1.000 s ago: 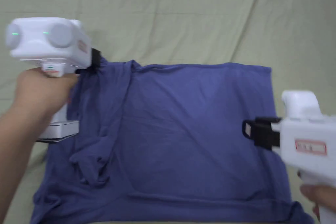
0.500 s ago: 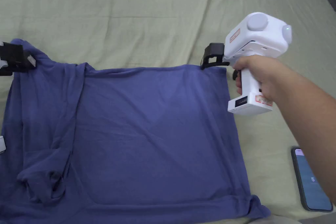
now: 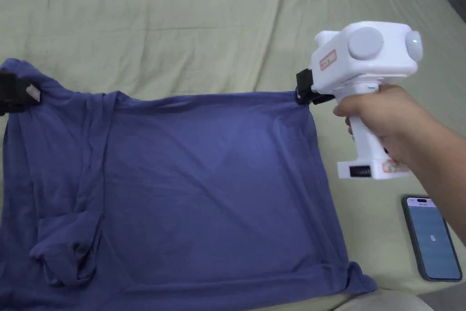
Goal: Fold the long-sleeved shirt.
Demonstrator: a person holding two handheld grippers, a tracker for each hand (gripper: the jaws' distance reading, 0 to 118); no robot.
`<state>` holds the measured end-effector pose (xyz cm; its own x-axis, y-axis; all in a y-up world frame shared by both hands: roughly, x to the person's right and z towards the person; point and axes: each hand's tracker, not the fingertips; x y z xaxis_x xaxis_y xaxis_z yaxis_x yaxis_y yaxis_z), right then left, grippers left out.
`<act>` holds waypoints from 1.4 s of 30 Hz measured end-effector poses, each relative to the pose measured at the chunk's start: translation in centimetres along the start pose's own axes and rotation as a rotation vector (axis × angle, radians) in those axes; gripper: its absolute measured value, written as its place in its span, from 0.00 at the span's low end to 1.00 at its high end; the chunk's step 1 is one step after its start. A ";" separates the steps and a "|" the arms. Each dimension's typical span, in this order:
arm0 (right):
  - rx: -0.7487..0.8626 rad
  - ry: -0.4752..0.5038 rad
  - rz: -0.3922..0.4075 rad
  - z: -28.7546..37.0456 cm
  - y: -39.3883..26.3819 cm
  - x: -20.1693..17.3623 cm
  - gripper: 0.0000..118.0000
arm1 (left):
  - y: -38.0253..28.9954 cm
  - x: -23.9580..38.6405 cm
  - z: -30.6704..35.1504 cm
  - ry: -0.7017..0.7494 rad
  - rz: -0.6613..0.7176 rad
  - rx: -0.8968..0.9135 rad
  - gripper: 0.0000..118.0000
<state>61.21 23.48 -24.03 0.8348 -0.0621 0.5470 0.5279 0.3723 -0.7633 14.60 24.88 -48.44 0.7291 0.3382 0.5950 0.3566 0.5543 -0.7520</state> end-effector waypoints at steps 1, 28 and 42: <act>0.007 0.003 0.007 1.2 -1.0 0.4 0.04 | -0.7 0.2 1.3 -0.011 -0.011 0.009 0.15; -0.248 -0.106 0.102 4.6 -26.7 0.7 0.04 | -21.0 -0.3 8.1 0.114 0.013 -0.367 0.15; 0.045 -0.037 0.032 15.3 -21.7 -2.1 1.00 | -18.0 1.4 14.9 0.065 0.089 -0.072 1.00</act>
<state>45.63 29.66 -3.38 0.8443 -0.0155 0.5356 0.4928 0.4151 -0.7648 0.46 26.73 -29.83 0.7951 0.3321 0.5075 0.3287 0.4673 -0.8207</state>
